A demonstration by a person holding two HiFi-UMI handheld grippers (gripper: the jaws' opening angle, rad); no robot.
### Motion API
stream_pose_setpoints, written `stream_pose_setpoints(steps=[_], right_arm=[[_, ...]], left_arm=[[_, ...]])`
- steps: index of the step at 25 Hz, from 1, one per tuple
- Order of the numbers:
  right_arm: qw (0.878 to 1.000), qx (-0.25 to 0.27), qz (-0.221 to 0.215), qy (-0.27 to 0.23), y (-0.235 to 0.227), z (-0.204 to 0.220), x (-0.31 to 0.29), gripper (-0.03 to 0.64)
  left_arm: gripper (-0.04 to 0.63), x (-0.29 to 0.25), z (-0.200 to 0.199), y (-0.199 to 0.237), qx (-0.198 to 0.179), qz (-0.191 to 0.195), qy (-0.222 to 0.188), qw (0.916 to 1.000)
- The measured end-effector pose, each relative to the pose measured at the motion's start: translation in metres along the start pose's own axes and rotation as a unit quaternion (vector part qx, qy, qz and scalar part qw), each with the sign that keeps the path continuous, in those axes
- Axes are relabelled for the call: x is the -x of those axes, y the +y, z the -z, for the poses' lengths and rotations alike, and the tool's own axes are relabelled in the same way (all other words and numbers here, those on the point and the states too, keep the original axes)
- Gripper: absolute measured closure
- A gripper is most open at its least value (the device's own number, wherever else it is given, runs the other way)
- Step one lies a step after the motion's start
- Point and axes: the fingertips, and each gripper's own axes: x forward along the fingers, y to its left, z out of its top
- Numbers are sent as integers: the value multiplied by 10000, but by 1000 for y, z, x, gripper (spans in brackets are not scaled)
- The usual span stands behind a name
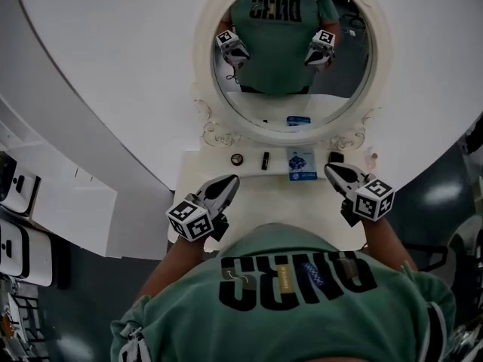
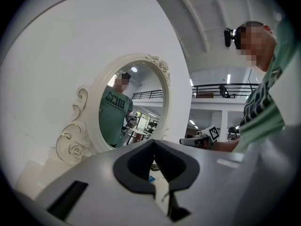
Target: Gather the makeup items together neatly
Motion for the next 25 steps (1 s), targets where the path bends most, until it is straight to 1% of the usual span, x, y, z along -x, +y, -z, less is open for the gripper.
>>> stream_pose_setpoints(steps=[4,10,14,20,25], right_arm=[[10000,-11,59,-21,-6,-9,2,623],[9997,119,58,191,-14,-2,6,623],[9996,147,-29,237,-15,1,1,624],[9995,118,-100,293,-14,15,-1,624],[9995,118,-42,291,-16,20,2,623]], left_arm=[[586,4,-3,2,-21,-19,-44,10000],[586,3,-3,2,5,-103,-93,9999],[586,1,2,1,14,-137,-91,9999],[586,-5,12,0,59,-108,-84,9999],[586,-8,14,-2,53,-44,-106,9999]])
